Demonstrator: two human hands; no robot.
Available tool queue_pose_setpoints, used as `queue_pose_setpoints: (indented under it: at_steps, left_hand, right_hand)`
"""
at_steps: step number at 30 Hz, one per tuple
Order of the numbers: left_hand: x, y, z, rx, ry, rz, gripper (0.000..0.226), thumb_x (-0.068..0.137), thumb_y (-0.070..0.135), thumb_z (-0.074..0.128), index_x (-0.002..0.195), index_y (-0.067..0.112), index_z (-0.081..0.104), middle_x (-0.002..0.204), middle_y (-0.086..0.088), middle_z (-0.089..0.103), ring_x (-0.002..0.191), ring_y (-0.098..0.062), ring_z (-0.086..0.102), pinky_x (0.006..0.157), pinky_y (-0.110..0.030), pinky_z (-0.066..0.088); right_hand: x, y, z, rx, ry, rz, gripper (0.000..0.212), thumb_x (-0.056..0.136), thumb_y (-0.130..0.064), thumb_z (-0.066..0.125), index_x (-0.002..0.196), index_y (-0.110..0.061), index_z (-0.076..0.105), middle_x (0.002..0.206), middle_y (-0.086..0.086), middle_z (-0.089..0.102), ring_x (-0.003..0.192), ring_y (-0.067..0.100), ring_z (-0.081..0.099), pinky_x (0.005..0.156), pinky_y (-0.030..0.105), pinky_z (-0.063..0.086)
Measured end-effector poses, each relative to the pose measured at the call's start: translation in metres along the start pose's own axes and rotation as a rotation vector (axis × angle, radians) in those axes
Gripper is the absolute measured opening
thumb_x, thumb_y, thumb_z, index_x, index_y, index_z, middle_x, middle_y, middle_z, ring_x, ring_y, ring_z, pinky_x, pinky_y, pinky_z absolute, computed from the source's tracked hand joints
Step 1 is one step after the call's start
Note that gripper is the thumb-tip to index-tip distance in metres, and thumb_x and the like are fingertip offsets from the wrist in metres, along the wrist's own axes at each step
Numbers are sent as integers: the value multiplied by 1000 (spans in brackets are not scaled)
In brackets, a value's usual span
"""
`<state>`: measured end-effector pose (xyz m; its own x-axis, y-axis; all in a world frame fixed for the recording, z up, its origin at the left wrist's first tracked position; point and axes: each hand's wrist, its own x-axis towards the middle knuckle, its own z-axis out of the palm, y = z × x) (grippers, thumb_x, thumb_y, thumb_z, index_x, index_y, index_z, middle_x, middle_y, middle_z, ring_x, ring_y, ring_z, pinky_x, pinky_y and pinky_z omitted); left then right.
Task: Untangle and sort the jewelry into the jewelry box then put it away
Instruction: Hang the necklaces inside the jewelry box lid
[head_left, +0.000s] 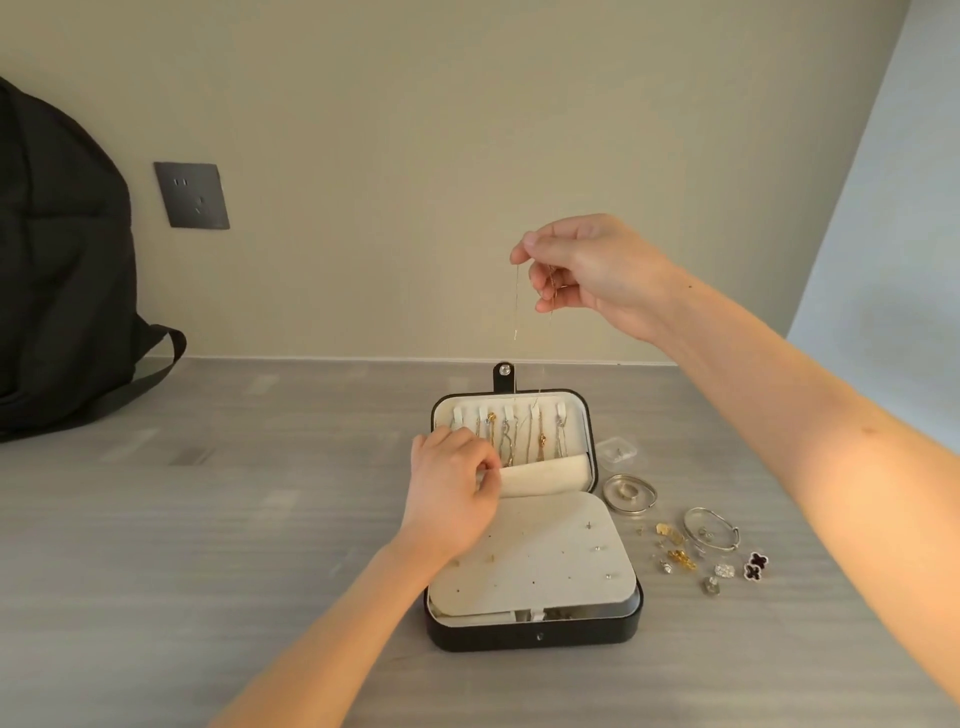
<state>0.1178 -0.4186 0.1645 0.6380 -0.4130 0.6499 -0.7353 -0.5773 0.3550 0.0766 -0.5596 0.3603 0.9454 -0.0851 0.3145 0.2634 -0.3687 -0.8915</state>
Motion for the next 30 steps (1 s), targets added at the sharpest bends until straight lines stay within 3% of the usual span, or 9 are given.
queue_pose_setpoints:
  at_steps: [5,16,22,30]
  left_hand:
    - [-3,4,-2,14,88,63,16,69,25,44,61,21,56,64,12,54,69,-13,49,68,-27,29]
    - [-4,5,-4,18,85,69,17,69,28,44,62,21,58,65,12,54,69,-13,49,69,-26,30]
    - [-4,6,-5,9,68,52,17,69,27,45,62,22,59,65,12,55,68,-13,50,69,-24,29]
    - [-4,6,-5,19,69,56,19,70,28,43,63,21,60,65,12,55,69,-12,50,69,-25,34]
  right_hand:
    - [-3,3,3,-51,-27,-4,20,96,-16,49,84,-8,63,61,2,52,49,11,47,57,22,52]
    - [-9,16,7,-201,-49,18,19,94,-16,52,86,-6,66,61,2,54,50,14,50,66,32,49]
    - [-8,1,-1,-182,56,-42,20,94,-16,51,82,-9,65,59,0,52,47,12,48,63,27,49]
    - [-7,2,-2,-219,37,-21,19,95,-16,51,87,-7,66,61,1,52,50,14,48,62,26,50]
